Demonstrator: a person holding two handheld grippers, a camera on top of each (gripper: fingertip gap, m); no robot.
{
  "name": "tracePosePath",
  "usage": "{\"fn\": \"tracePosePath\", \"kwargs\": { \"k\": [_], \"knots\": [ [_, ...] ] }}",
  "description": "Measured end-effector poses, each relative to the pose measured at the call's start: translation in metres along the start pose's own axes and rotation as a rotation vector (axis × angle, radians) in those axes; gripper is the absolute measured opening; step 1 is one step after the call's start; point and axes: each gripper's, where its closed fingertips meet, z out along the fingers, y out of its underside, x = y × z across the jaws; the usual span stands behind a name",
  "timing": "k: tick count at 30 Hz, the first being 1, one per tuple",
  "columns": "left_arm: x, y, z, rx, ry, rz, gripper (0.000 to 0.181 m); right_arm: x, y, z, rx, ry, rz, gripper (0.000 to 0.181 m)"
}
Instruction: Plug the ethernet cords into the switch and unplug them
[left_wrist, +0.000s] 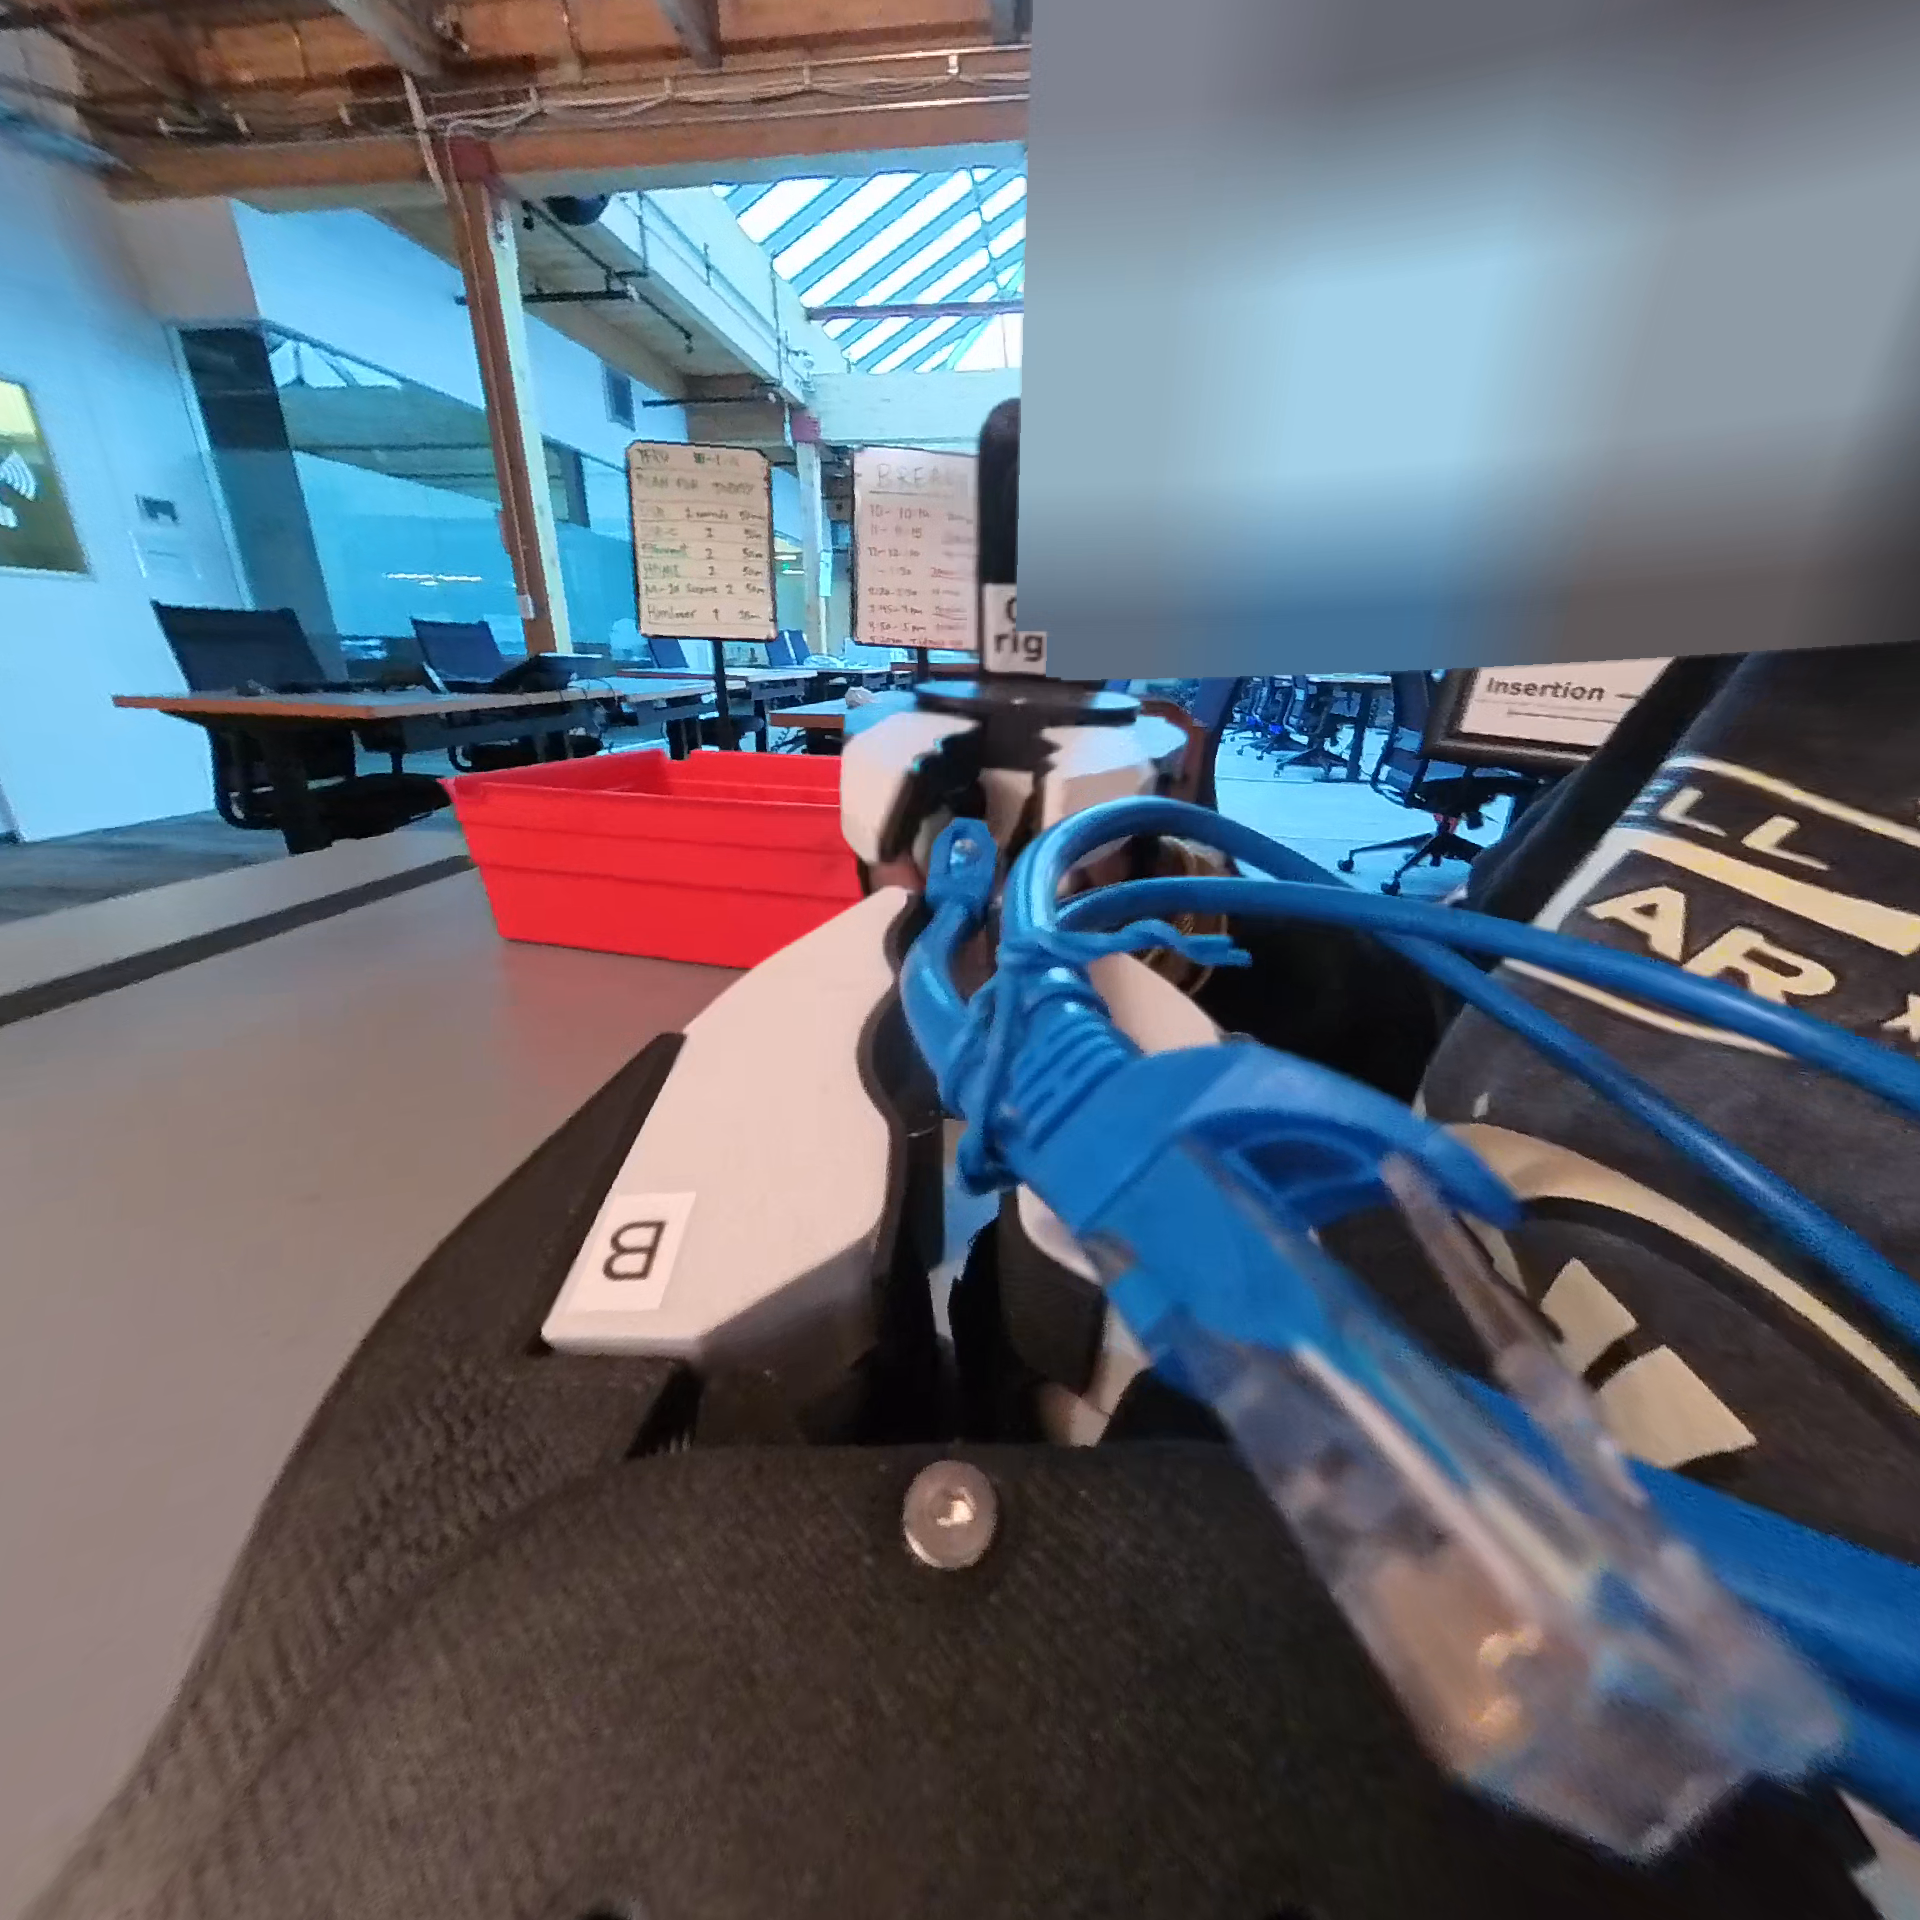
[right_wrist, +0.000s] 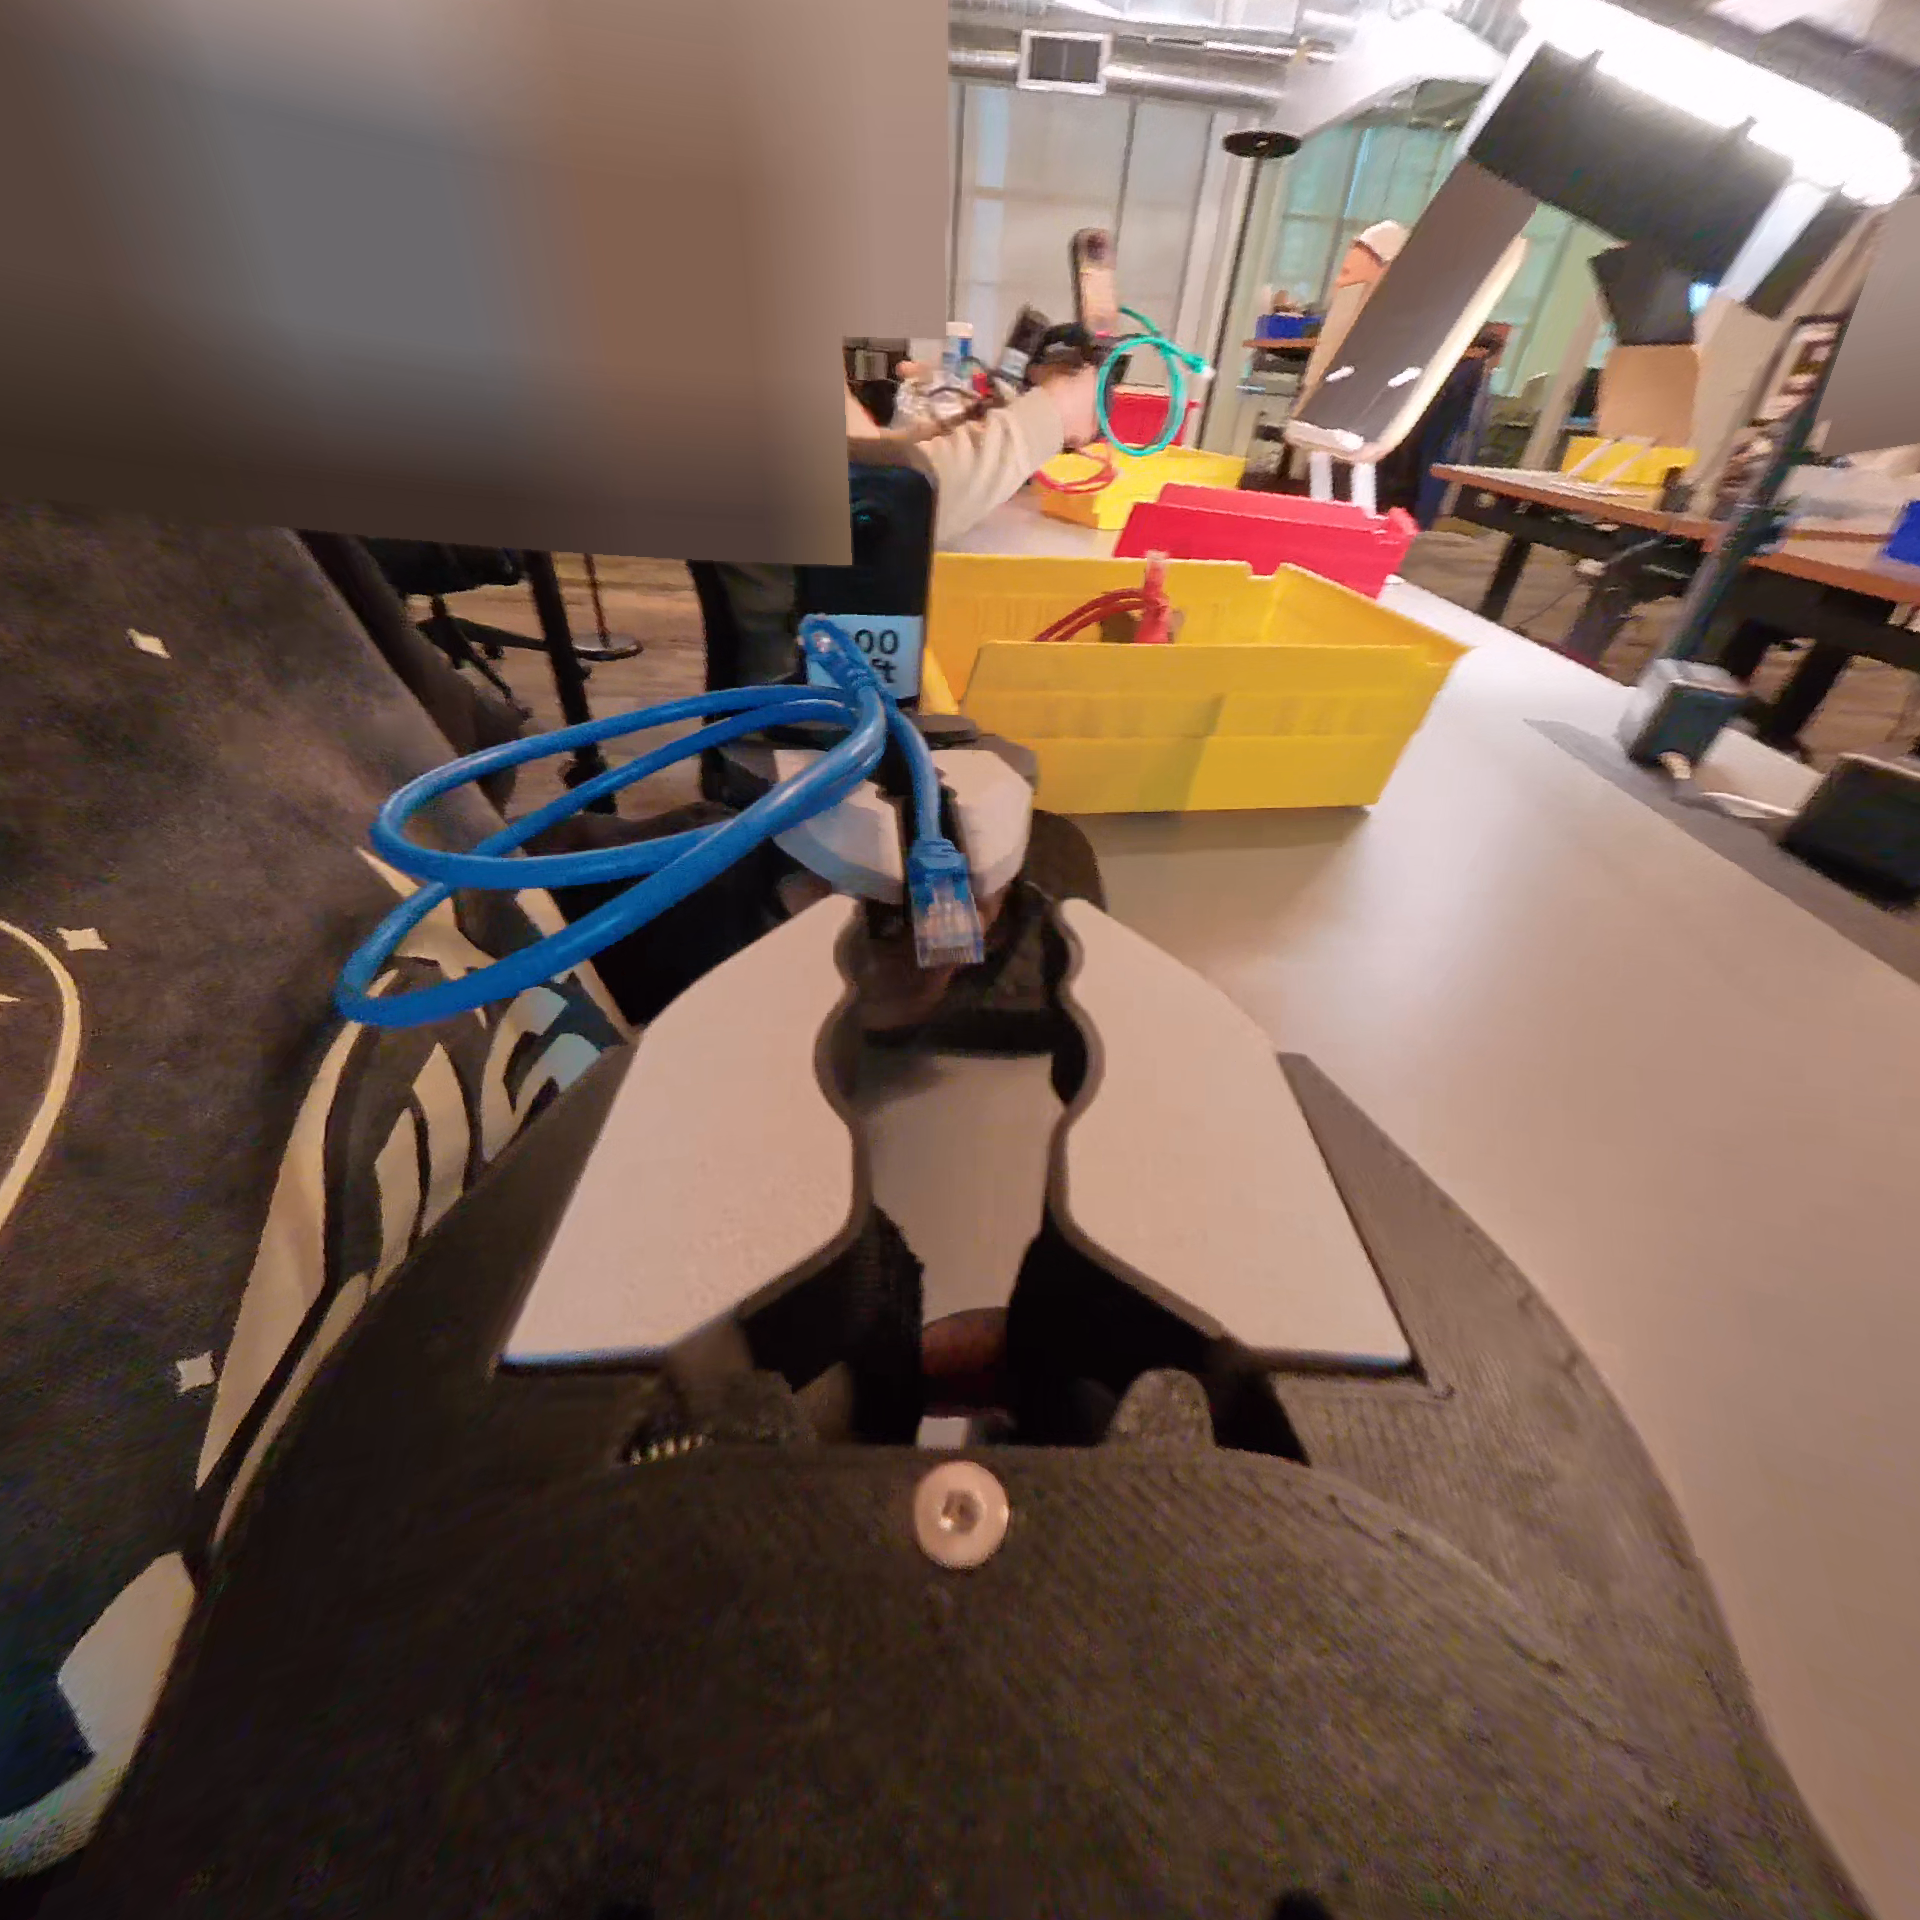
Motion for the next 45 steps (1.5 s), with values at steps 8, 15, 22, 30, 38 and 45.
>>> {"fn": "tracePosePath", "kwargs": {
  "k": [8, 15, 22, 30, 38, 45],
  "knots": [
    [-0.004, -0.002, -0.002, 0.011, -0.011, -0.022, 0.011, 0.039, 0.058, -0.051, -0.436, 0.176, 0.038, 0.102],
    [-0.01, -0.004, -0.003, 0.024, -0.024, -0.062, 0.013, 0.045, 0.102, -0.045, -0.792, 0.208, 0.048, 0.119],
    [-0.014, -0.014, -0.009, 0.083, -0.024, -0.08, 0.011, 0.042, 0.111, -0.032, -1.101, 0.068, 0.028, 0.114],
    [-0.041, -0.049, -0.041, 0.364, -0.114, -0.232, 0.011, 0.041, 0.137, -0.03, -1.366, -0.009, 0.045, 0.111],
    [-0.047, -0.05, -0.045, 0.374, -0.165, -0.208, 0.012, 0.05, 0.145, -0.042, -1.482, 0.04, -0.021, 0.108],
    [-0.048, -0.052, -0.047, 0.391, -0.163, -0.207, 0.011, 0.051, 0.146, -0.041, -1.505, 0.008, -0.073, 0.111]
  ]
}}
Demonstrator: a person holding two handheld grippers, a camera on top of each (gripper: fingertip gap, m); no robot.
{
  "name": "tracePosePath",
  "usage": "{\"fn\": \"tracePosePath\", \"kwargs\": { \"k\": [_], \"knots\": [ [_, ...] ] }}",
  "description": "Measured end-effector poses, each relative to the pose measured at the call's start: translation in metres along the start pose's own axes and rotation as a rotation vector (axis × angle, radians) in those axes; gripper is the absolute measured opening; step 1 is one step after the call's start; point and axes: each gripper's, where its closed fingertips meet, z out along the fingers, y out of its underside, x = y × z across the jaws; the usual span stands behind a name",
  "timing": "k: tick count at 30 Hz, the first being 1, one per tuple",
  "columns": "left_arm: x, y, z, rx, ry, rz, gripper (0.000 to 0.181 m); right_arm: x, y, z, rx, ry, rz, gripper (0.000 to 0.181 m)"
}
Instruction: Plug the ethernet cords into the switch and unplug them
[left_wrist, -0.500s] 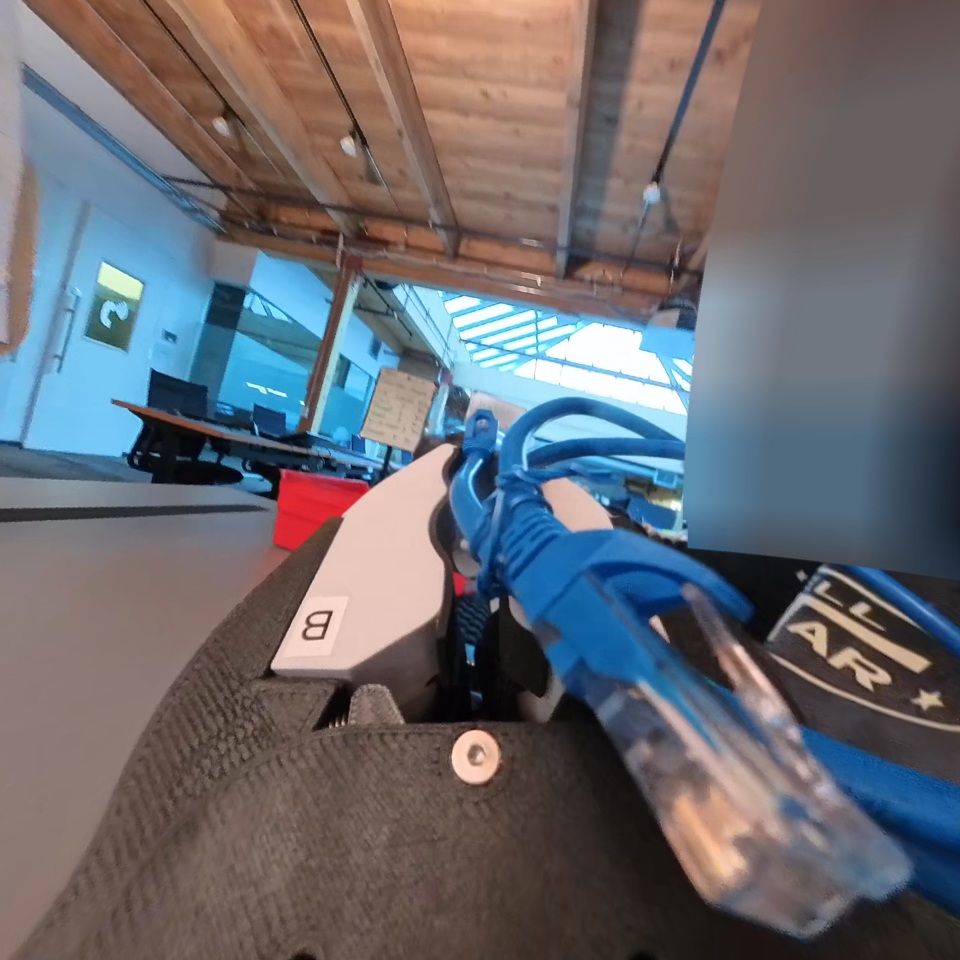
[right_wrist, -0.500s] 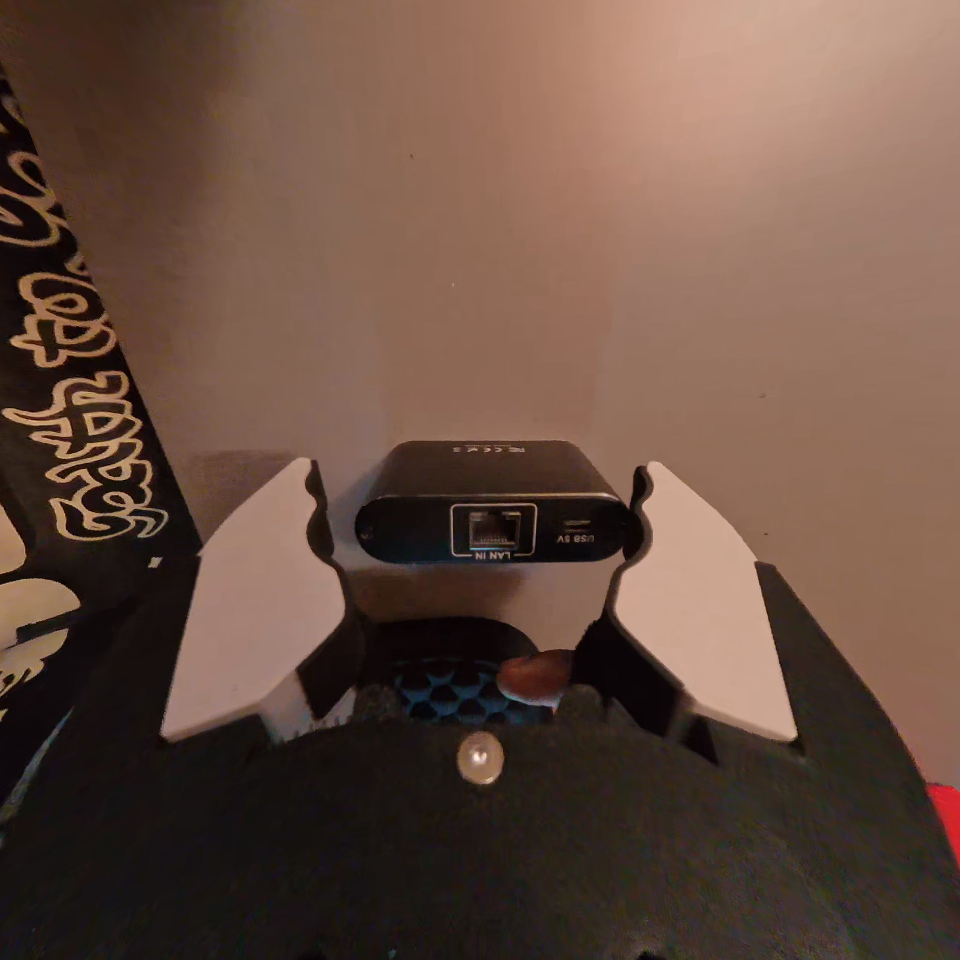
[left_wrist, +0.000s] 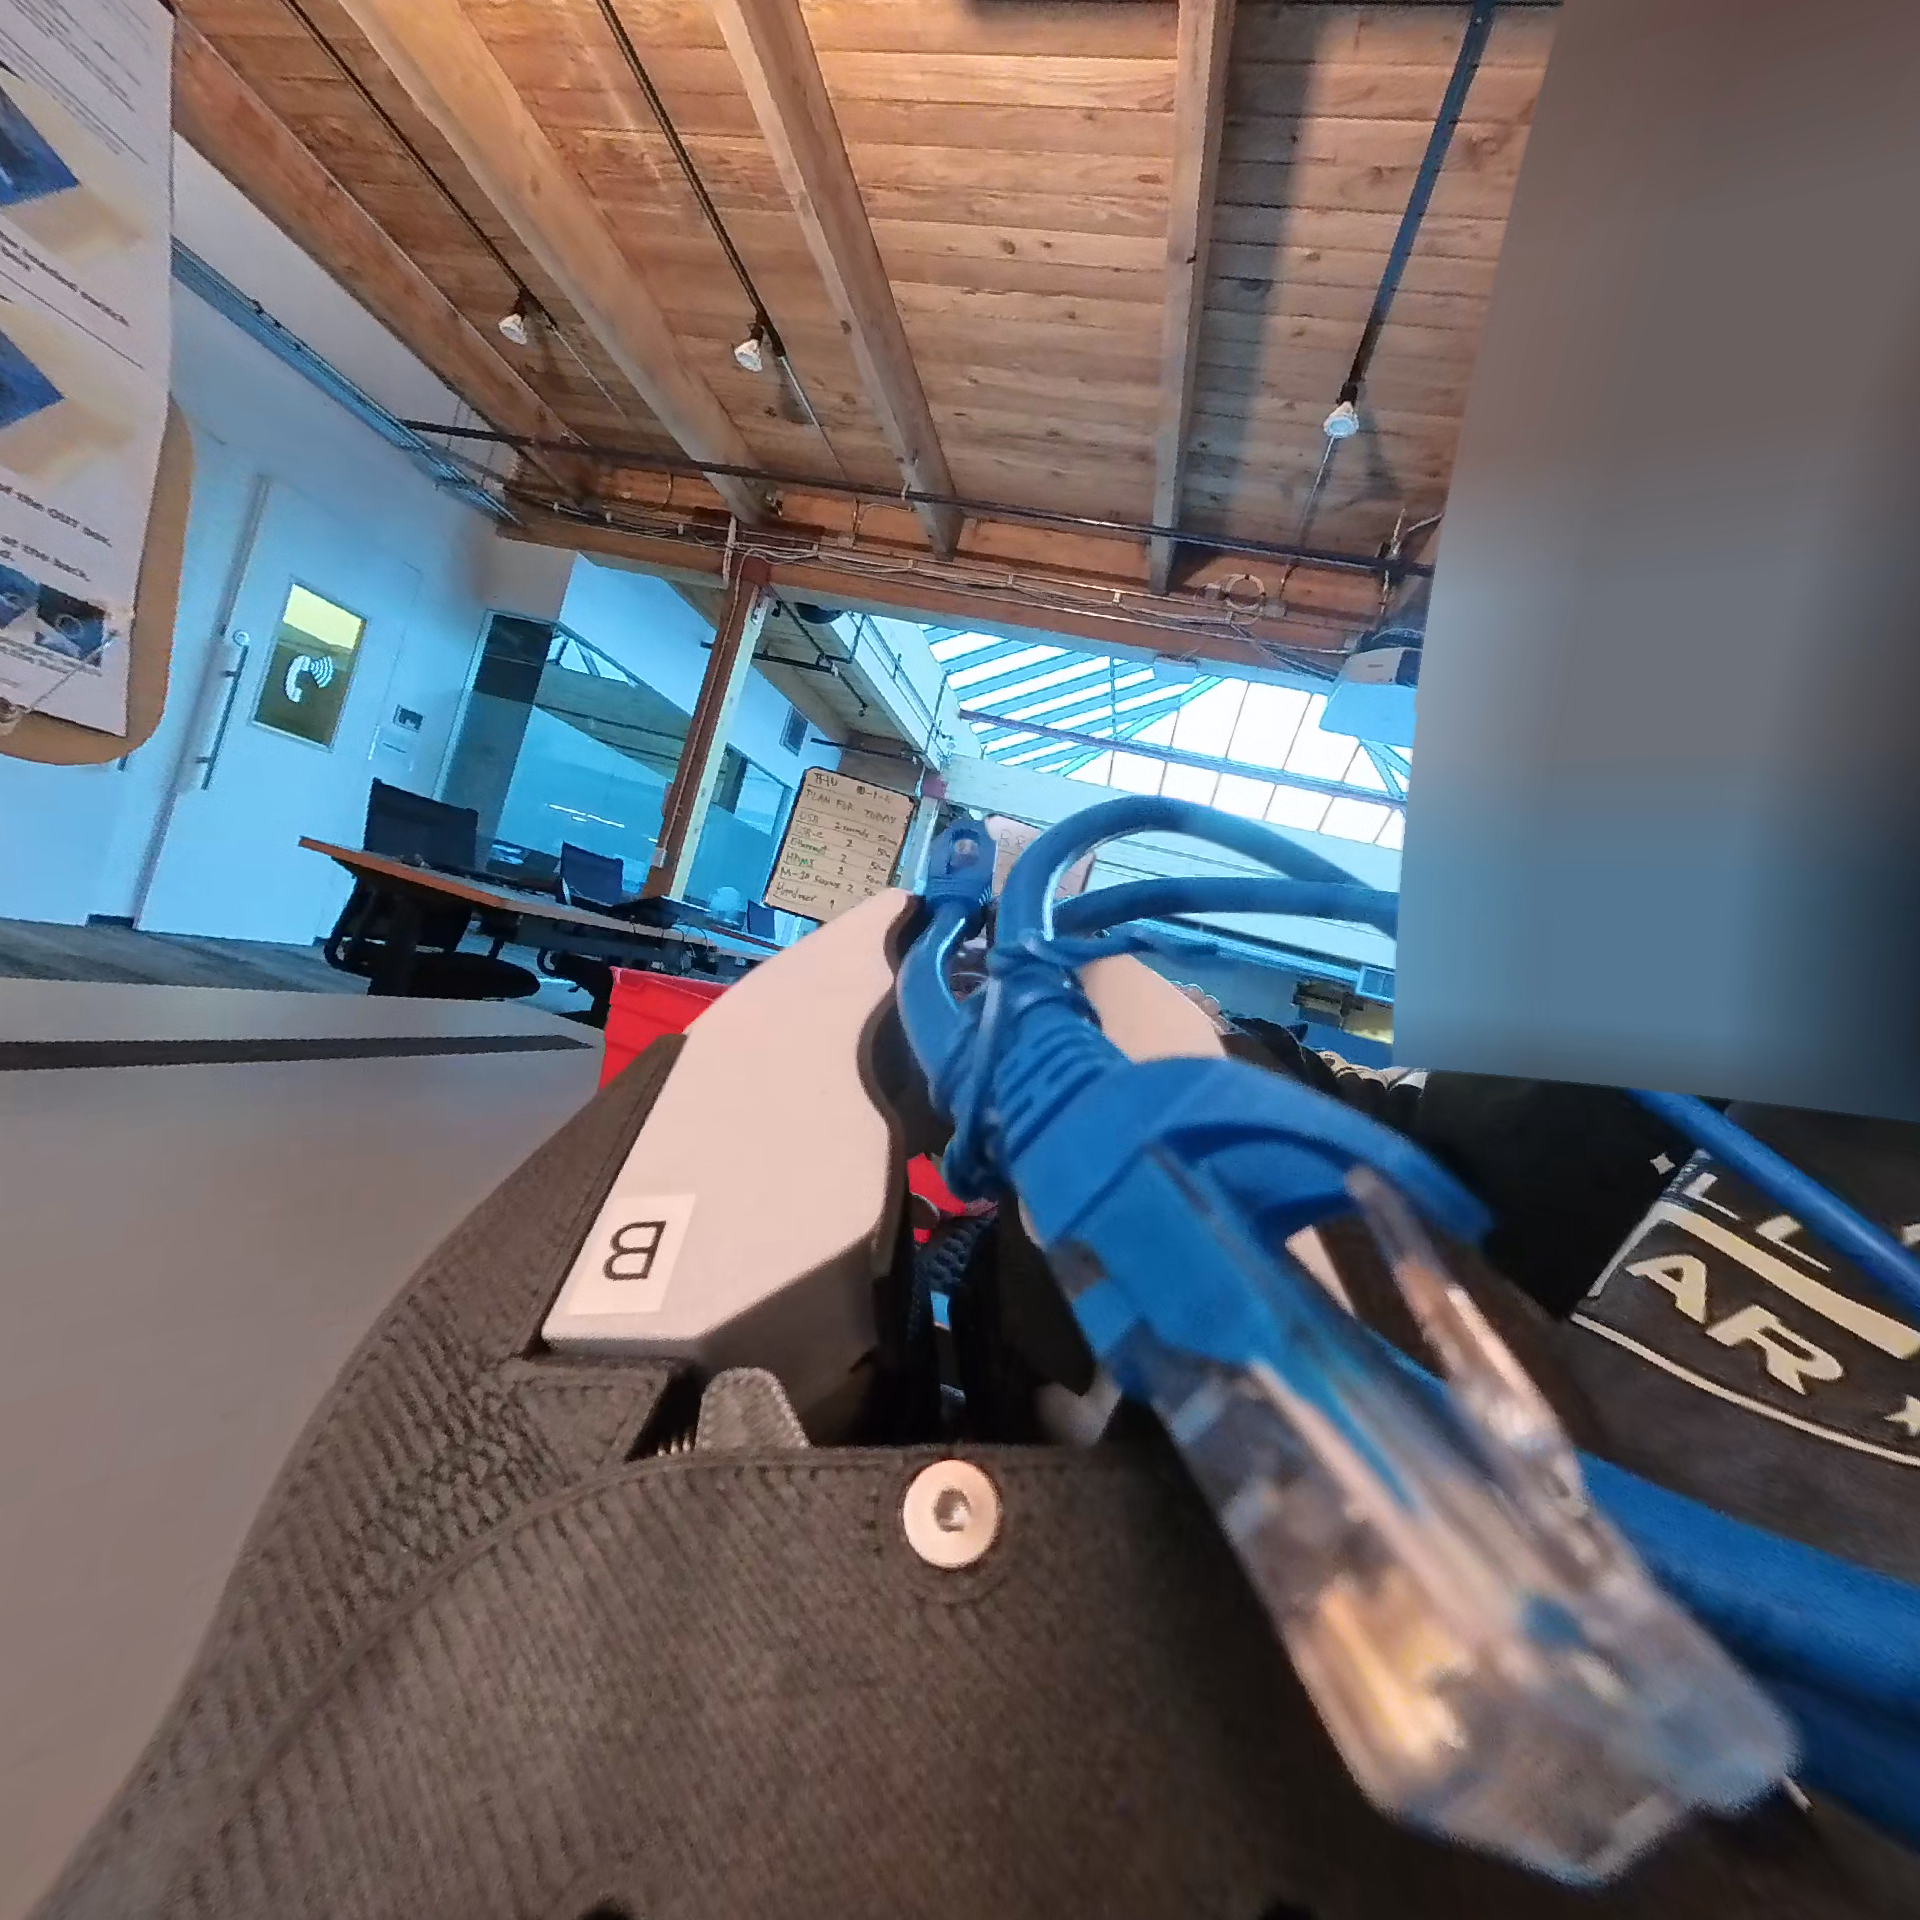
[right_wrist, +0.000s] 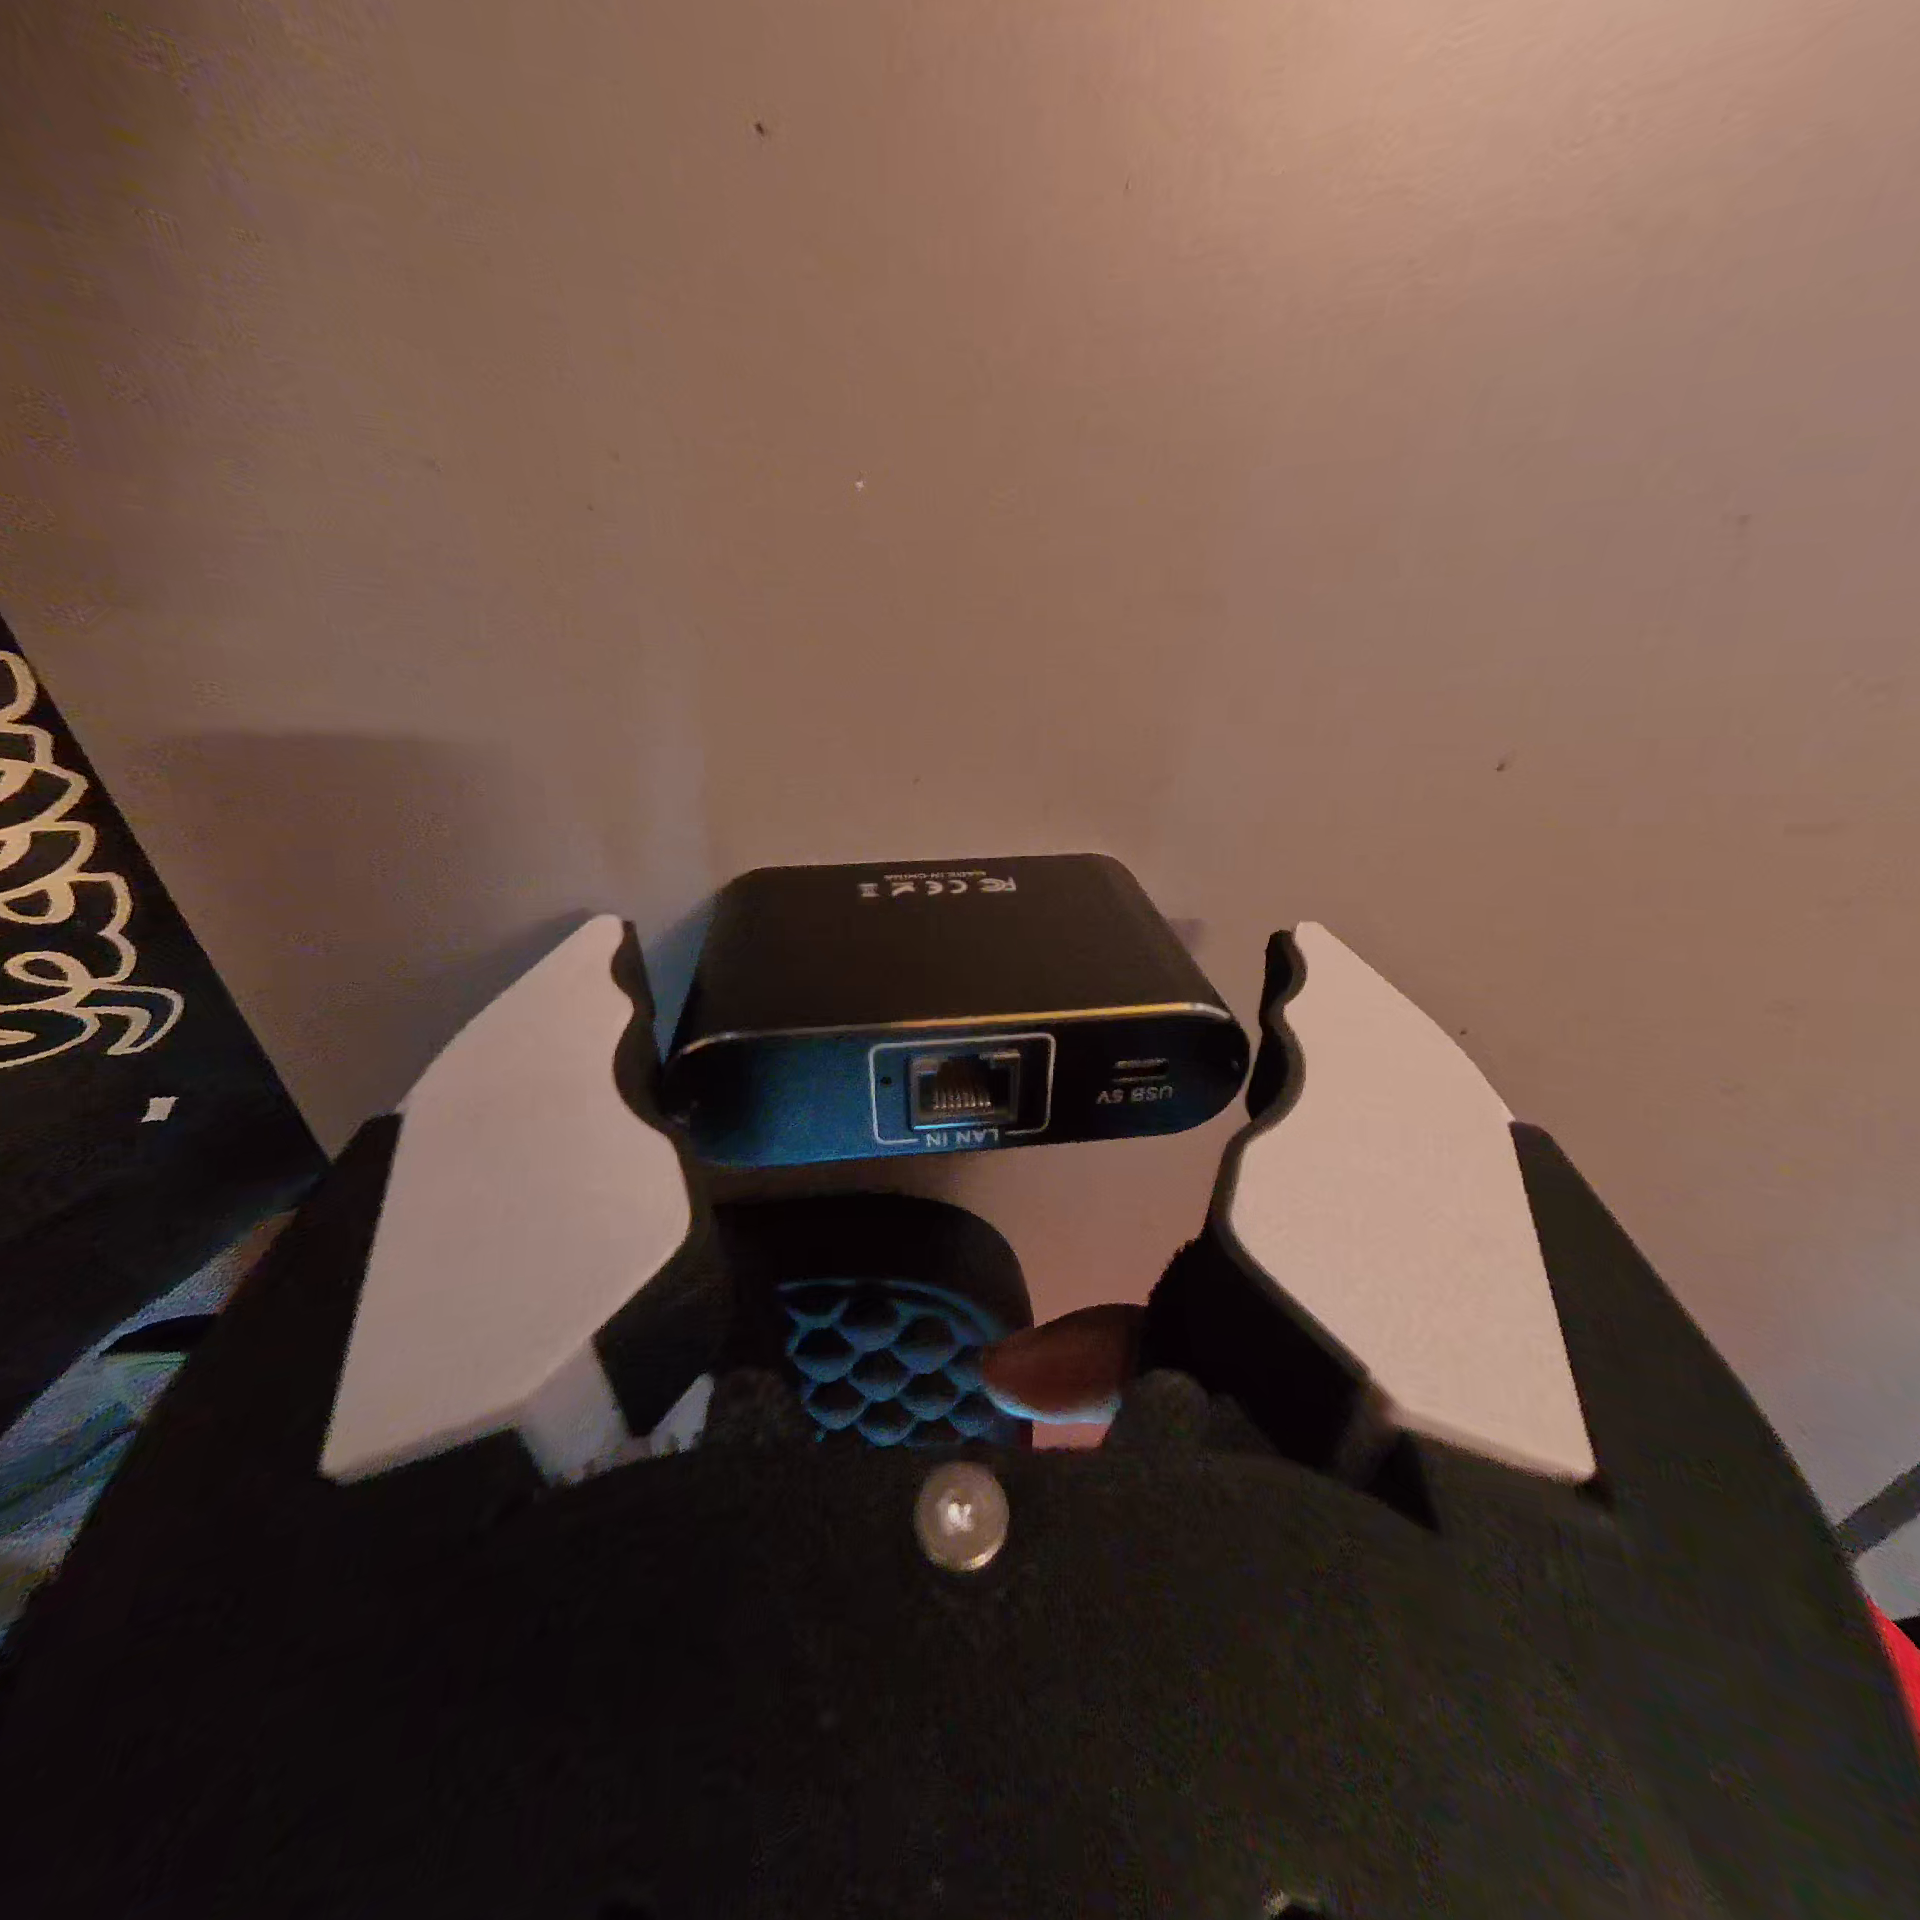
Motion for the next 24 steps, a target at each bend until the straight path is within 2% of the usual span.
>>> {"fn": "tracePosePath", "kwargs": {
  "k": [6, 10, 16, 20, 24],
  "knots": [
    [0.0014, -0.0002, 0.0002, 0.001, 0.005, 0.009, 0.01, 0.0006, -0.0029, -0.0094, 0.048, -0.025, -0.004, 0.114],
    [0.0025, 0.0018, 0.0008, -0.012, 0.009, 0.012, 0.011, -0.0022, 0.0029, -0.0012, 0.009, -0.056, -0.002, 0.111],
    [0.0024, 0.0027, 0.0014, -0.018, 0.009, 0.016, 0.011, -0.0022, 0.002, 0.0001, 0.043, -0.059, 0.01, 0.111],
    [0.0019, 0.0044, 0.0017, -0.029, 0.0, 0.03, 0.012, -0.0023, -0.0008, -0.0004, 0.143, -0.049, 0.02, 0.11],
    [0.0005, 0.0049, 0.0017, -0.032, -0.01, 0.034, 0.011, -0.0025, 0.0002, -0.0033, 0.343, -0.06, 0.107, 0.11]
  ]
}}
